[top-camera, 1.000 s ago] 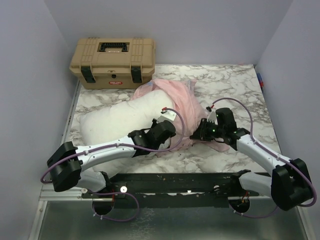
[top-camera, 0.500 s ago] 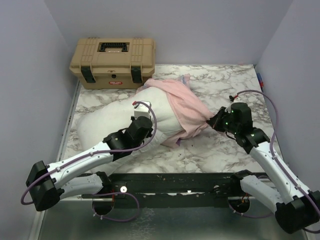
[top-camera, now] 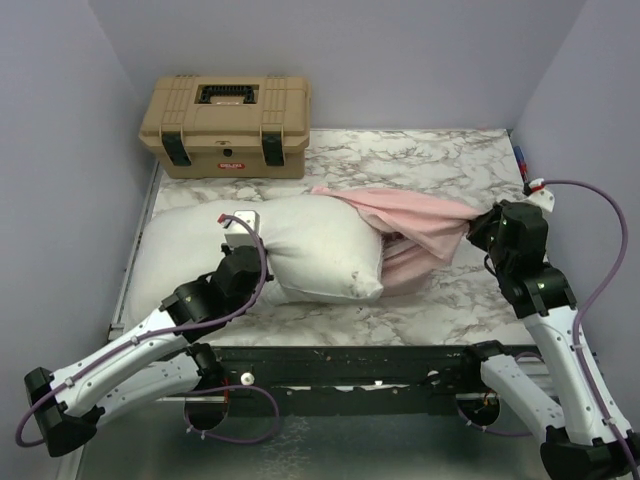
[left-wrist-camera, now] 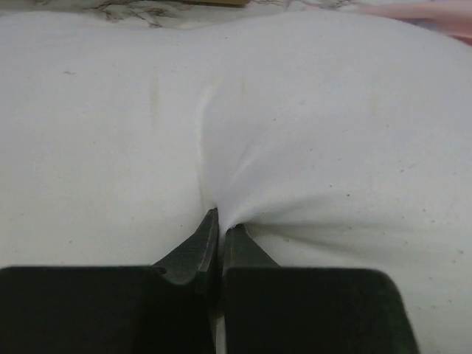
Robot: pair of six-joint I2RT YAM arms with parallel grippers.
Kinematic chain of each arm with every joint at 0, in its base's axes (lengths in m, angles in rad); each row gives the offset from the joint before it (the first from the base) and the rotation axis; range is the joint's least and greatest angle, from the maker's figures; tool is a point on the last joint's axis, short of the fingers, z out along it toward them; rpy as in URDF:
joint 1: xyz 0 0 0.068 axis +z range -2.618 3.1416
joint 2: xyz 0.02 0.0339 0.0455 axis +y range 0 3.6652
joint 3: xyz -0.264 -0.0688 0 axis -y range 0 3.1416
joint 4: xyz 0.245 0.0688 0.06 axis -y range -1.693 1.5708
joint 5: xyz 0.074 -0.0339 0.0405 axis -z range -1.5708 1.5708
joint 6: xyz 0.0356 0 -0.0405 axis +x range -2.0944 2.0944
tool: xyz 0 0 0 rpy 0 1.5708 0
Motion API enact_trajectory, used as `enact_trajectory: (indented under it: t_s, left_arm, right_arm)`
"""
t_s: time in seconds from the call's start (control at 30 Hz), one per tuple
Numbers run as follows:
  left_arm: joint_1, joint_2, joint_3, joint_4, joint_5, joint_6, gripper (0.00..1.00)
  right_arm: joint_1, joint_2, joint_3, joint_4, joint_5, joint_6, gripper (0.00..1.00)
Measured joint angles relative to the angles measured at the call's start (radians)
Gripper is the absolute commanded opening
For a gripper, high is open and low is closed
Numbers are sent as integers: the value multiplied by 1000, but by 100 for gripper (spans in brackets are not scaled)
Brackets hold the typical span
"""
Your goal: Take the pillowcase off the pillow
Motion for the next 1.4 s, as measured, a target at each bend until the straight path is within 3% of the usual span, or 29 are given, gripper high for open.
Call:
enact_trajectory:
  t_s: [0.17, 0.27, 0.37, 0.53, 0.63, 0.83, 0.97, 1.2, 1.4]
  left_arm:
    - [10, -67, -26, -65, -64, -2, 0]
    - [14, -98, -37, -74, -68, 14, 0]
    - [14, -109, -42, -74, -60, 37, 0]
    - [14, -135, -42, -73, -31, 82, 0]
    - [14, -174, -47, -71, -21, 105, 0]
    - [14, -230, -76, -63, -13, 128, 0]
    - [14, -231, -76, -59, -9, 131, 0]
    - [15, -232, -80, -58, 2, 130, 0]
    - [16, -232, -80, -58, 2, 130, 0]
  right_arm:
    - [-6, -58, 26, -8, 96, -6, 1]
    - [-6, -75, 27, -7, 105, -19, 10]
    - [-8, -58, 27, -4, 78, -39, 30]
    - [-11, 11, 26, 14, -77, -89, 79]
    - [-12, 42, 23, 39, -217, -132, 95]
    - [-12, 122, 49, 153, -533, -161, 99]
    - [-2, 307, 116, 241, -682, -161, 99]
    - [51, 586, 145, 313, -812, -157, 100]
    - [103, 760, 222, 332, -821, -158, 98]
